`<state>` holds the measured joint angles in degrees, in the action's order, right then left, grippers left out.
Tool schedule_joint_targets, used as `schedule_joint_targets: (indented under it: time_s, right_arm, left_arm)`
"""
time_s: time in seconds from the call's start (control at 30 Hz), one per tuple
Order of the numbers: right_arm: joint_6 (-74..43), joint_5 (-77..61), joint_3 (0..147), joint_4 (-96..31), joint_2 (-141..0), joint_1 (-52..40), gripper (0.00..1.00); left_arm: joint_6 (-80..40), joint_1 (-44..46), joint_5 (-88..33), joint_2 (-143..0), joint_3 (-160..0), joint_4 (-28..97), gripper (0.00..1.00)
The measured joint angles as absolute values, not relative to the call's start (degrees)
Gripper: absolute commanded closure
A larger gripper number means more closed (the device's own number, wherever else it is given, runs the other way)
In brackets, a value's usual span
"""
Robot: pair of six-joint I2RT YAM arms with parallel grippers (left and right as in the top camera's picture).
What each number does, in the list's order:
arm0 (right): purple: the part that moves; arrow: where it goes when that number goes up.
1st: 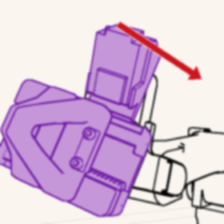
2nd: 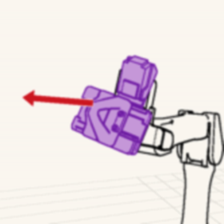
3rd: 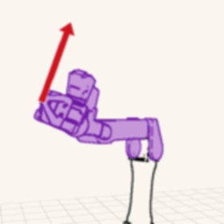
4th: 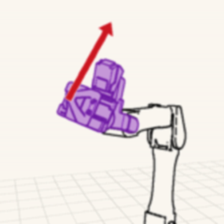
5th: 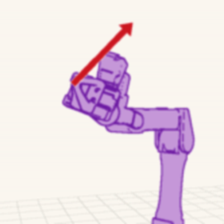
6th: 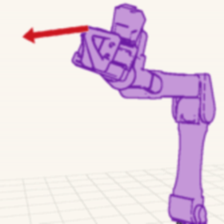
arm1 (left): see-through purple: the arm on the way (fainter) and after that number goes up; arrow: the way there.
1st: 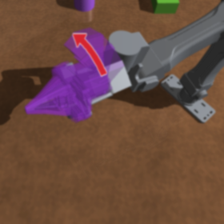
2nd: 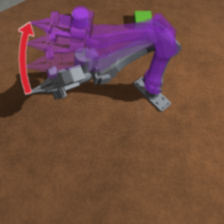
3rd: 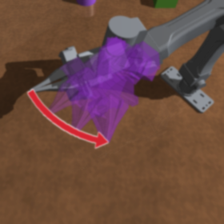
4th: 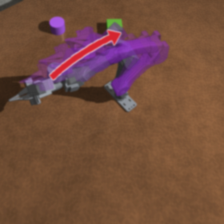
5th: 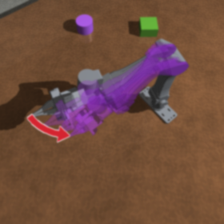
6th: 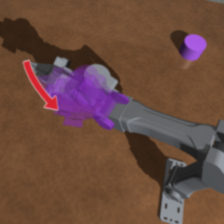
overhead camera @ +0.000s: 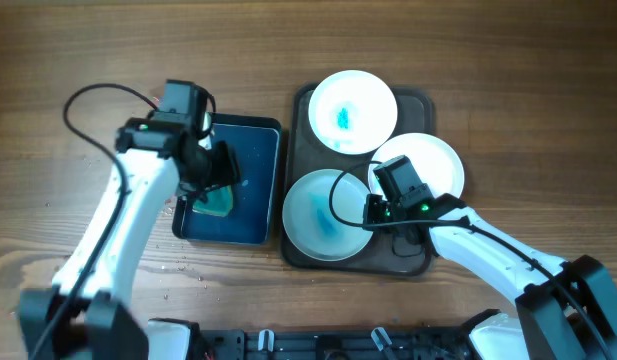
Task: Clean dirty plates on tray and stack at the side
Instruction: 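Grasp the green sponge with left gripper, grip lower white plate with right, then dip the sponge in the black water tray with the left gripper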
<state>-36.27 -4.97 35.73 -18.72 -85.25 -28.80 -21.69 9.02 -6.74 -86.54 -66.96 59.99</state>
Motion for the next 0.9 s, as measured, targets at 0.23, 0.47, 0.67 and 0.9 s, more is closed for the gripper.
schedule_joint_targets:
  time_s: [0.23, 0.47, 0.67, 0.9]
  right_arm:
    - [-36.42, -4.86, 35.75, -18.81, -85.25, -28.8, 0.96]
    - [-36.45, -4.75, 35.94, -19.46, -85.27, -28.77, 0.96]
    - [-36.47, -4.67, 36.03, -19.64, -85.25, -28.77, 0.96]
    - [-36.64, -4.69, 36.03, -19.64, -85.25, -28.77, 0.96]
  left_arm:
    - [-25.3, 9.06, 5.41, -99.44, -61.14, 49.93, 0.96]
    - [-22.39, 8.99, -1.26, -99.37, -62.02, 50.39, 0.43]
    - [-21.67, 9.06, 1.15, -97.38, -61.17, 42.11, 0.72]
    - [-21.32, 9.06, 2.28, -99.42, -56.69, 35.38, 0.88]
